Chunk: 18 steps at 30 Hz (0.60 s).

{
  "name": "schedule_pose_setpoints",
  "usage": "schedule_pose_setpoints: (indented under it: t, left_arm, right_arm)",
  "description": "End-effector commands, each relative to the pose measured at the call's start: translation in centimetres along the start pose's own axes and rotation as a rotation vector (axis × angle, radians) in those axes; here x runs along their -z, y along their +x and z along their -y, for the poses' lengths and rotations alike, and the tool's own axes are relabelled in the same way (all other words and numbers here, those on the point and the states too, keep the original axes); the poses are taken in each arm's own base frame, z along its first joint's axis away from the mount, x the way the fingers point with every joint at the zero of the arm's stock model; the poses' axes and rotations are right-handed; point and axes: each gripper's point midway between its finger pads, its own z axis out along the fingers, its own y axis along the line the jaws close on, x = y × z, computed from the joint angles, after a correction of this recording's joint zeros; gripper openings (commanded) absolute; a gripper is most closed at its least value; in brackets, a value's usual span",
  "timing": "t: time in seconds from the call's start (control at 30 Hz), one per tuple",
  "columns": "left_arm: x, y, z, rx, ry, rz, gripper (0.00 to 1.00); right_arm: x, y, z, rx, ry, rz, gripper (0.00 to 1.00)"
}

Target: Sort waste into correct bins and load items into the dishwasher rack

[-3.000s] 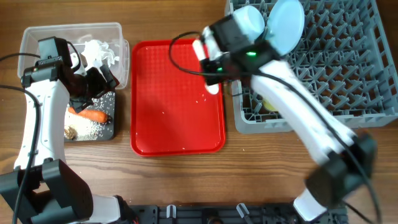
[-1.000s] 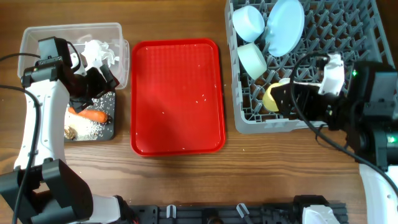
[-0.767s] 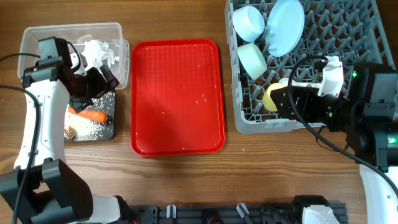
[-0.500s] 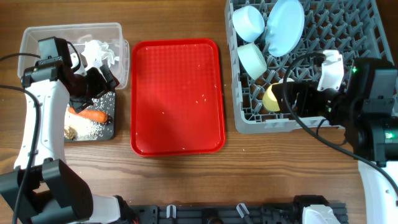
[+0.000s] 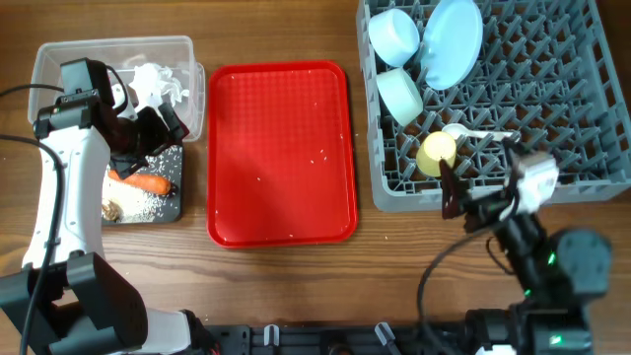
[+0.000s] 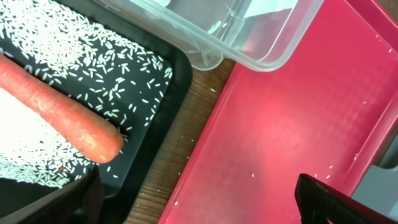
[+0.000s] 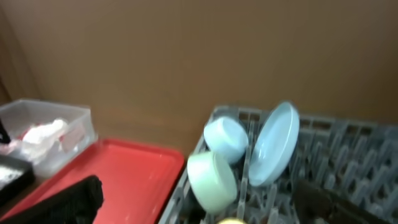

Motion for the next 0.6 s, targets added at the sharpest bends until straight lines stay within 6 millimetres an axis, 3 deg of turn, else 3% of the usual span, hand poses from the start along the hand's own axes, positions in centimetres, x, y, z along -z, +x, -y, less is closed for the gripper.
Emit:
schedule_pose_setpoints:
  t: [0.0, 0.23, 0.37, 0.47, 0.57]
  left_arm:
    - [0.6, -0.5, 0.3, -0.001, 0.007, 0.019, 1.00]
    - [0.6, -0.5, 0.3, -0.001, 0.007, 0.019, 1.00]
    - [0.6, -0.5, 0.3, -0.001, 0.007, 0.019, 1.00]
    - [0.6, -0.5, 0.3, -0.001, 0.007, 0.019, 1.00]
    - [0.6, -0.5, 0.3, -0.001, 0.007, 0.019, 1.00]
  right_arm:
    - [0.8, 1.7, -0.1, 0.038, 0.012, 0.089, 1.00]
    - [1.3, 4.9, -0.3, 0.041, 0.011, 0.188, 1.00]
    - [1.3, 6.5, 0.9, -0.105, 0.068, 0.226, 1.00]
    - [1.1, 7.5, 1.6, -0.169, 0.114, 0.208, 1.00]
    - [0.8, 9.0, 1.2, -0.092, 0.107, 0.139, 1.00]
